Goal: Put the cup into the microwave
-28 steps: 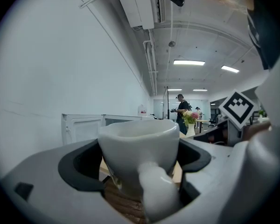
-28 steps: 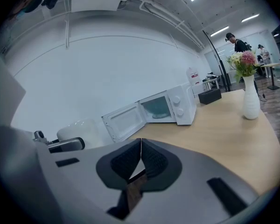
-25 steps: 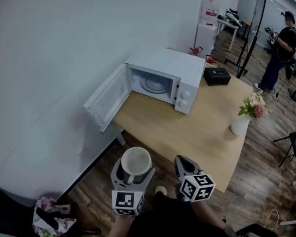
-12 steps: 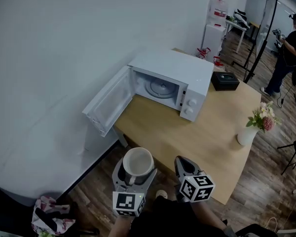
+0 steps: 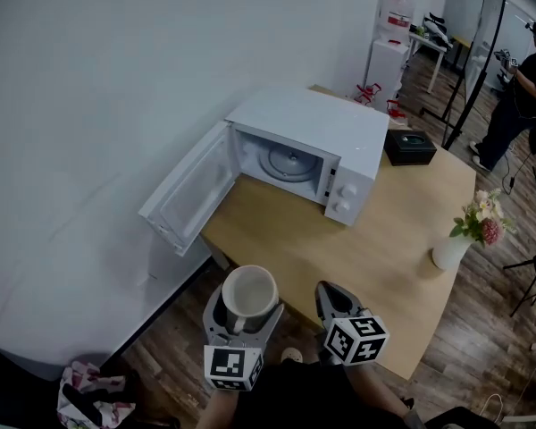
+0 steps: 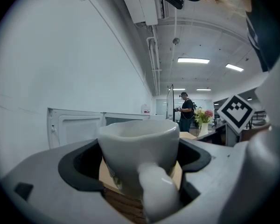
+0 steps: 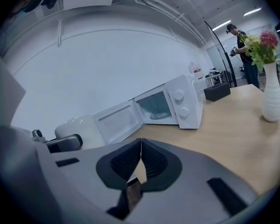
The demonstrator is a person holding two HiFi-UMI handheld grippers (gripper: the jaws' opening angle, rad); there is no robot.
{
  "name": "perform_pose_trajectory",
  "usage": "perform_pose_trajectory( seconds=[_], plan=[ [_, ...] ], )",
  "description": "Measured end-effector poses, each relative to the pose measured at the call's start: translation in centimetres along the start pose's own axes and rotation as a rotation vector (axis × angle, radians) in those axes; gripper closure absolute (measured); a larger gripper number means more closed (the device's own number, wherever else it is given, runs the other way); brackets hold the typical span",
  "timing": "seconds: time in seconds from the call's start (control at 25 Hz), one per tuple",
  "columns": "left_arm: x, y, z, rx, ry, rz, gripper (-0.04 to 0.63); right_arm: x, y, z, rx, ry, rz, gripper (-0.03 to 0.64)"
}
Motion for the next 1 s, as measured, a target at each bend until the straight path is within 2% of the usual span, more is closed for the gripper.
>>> perform_pose_trajectory(
  seconds=[0.2, 0.72, 1.0],
  plan=[
    [0.8, 0.2, 0.1, -0.004, 0.016, -0.007, 0.117, 0.3, -0.1, -0.5, 0.005, 0.007, -0.006, 0.623],
    [-0.2, 0.9, 0.6, -0.045, -0.050, 0.015, 0.117, 0.1, 0.6, -0.4, -0.006, -0.001, 0.030, 0.623],
    [0.6, 0.5, 1.2, -0.044, -0.044, 0.022, 0.117, 1.0, 0.1, -0.5, 0.001, 0.008, 0.028, 0.623]
  ],
)
Point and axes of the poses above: the fingertips, and each gripper's own axes: x forward along the fingers, z to its left, y out of its underside, the point moved 5 cm from there along -x, backward along the fingers, and after that the axes turned 2 degrees about y, right-handed, at the moved point
